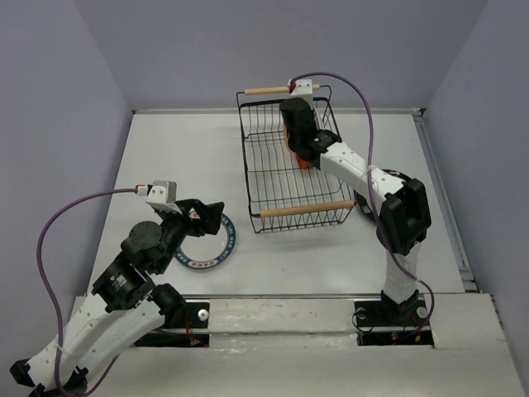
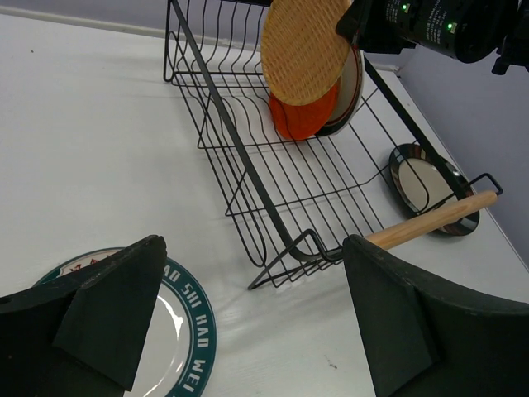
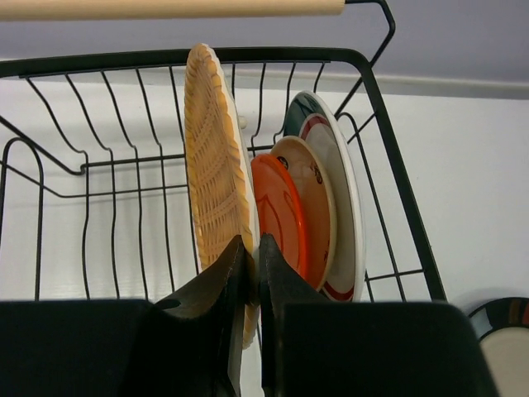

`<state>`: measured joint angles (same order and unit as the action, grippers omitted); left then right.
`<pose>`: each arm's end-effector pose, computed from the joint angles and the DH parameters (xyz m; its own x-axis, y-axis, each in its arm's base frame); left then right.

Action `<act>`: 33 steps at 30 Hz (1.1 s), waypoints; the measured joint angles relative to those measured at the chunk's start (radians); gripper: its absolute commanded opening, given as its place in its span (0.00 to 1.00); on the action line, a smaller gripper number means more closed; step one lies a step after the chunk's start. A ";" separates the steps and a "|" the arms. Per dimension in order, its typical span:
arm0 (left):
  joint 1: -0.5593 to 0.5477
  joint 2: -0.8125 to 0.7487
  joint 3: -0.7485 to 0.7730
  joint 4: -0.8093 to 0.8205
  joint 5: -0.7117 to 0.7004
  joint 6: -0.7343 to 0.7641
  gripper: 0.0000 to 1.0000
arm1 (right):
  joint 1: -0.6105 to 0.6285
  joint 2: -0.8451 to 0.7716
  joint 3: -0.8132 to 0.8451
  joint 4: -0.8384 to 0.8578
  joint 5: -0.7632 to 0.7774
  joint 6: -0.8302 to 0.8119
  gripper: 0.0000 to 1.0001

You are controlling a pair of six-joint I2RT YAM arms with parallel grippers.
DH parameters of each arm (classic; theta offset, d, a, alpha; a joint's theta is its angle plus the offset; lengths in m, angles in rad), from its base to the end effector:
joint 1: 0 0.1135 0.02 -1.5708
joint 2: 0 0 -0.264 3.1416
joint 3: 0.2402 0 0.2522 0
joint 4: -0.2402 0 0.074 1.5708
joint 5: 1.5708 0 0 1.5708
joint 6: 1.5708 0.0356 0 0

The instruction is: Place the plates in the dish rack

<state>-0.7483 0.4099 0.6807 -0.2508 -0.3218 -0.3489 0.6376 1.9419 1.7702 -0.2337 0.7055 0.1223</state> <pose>0.0851 -0.0636 0.3442 -0.1277 -0.3240 -0.9374 0.3938 0.8509 -0.3477 0.3836 0.2554 0.3369 -0.3114 -0.1151 -0.9433 0.0641 0.9878 -0.1417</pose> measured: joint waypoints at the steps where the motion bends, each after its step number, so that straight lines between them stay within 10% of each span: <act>1: 0.001 0.000 0.000 0.000 0.000 0.000 0.99 | 0.000 0.000 0.000 -0.001 0.009 0.011 0.07; 22: 0.004 -0.003 0.000 0.000 0.008 0.000 0.99 | 0.002 0.135 -0.033 0.016 0.043 0.092 0.07; 33: 0.011 -0.002 0.000 0.000 0.015 0.000 0.99 | 0.004 0.134 -0.033 0.015 0.038 0.092 0.62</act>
<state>-0.7376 0.4076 0.6804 -0.2508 -0.3069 -0.3489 0.6415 2.0758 1.7370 -0.2184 0.7437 0.2146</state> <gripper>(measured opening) 0.989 0.544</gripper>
